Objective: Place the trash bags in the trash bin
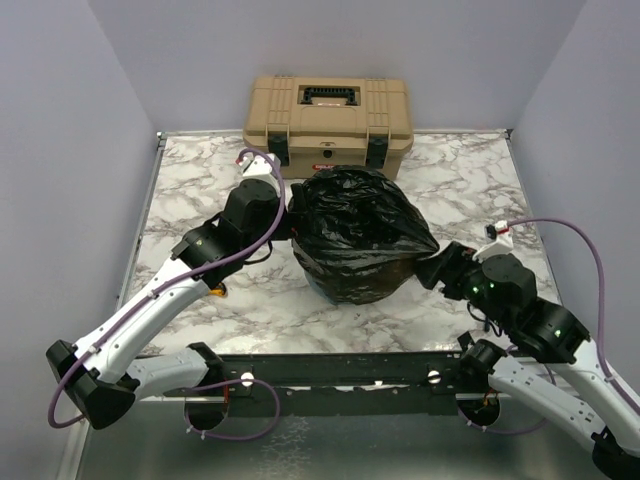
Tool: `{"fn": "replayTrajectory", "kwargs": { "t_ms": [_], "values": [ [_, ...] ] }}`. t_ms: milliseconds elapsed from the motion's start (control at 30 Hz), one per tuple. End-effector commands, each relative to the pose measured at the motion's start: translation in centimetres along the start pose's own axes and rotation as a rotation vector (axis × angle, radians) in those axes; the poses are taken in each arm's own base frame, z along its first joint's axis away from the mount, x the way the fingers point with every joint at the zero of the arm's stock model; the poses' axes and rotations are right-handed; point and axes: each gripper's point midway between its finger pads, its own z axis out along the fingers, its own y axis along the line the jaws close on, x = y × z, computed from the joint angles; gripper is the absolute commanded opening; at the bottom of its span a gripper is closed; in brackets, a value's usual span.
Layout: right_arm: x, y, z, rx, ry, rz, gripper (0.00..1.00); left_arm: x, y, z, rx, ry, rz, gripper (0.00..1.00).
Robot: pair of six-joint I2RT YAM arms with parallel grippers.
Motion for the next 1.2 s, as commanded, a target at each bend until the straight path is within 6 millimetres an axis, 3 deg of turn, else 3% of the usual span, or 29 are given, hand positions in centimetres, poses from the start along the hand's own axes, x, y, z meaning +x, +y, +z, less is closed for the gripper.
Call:
{"fn": "replayTrajectory", "kwargs": {
  "t_ms": [0,167,300,700,833,967,1167],
  "values": [
    [0.7,3.0,1.7,-0.131,0.029,0.021,0.75,-0.3,-1.3,0.6,0.062,0.011,0.035,0.89],
    [1.6,3.9,4.2,-0.165,0.034,0.031,0.65,0.0,-1.0,1.4,0.041,0.020,0.060,0.74],
    [4.0,1.2,6.5,-0.068,0.074,0.038,0.61,0.3,-0.8,1.7,0.035,0.030,0.072,0.70],
    [7.9,1.0,9.7,-0.127,0.171,0.055,0.63,0.3,-0.7,1.4,0.042,0.024,0.079,0.89],
    [7.2,1.0,8.7,-0.122,0.165,0.025,0.71,-0.2,-0.6,0.8,0.045,0.004,0.084,0.94],
    [4.6,-0.4,6.1,-0.070,0.063,0.007,0.76,-1.0,-0.2,0.1,0.030,-0.027,0.082,0.95],
    [2.4,-2.0,2.6,0.013,0.016,-0.052,0.78,-1.6,1.0,-0.9,-0.022,-0.046,0.081,0.97]
  ]
}}
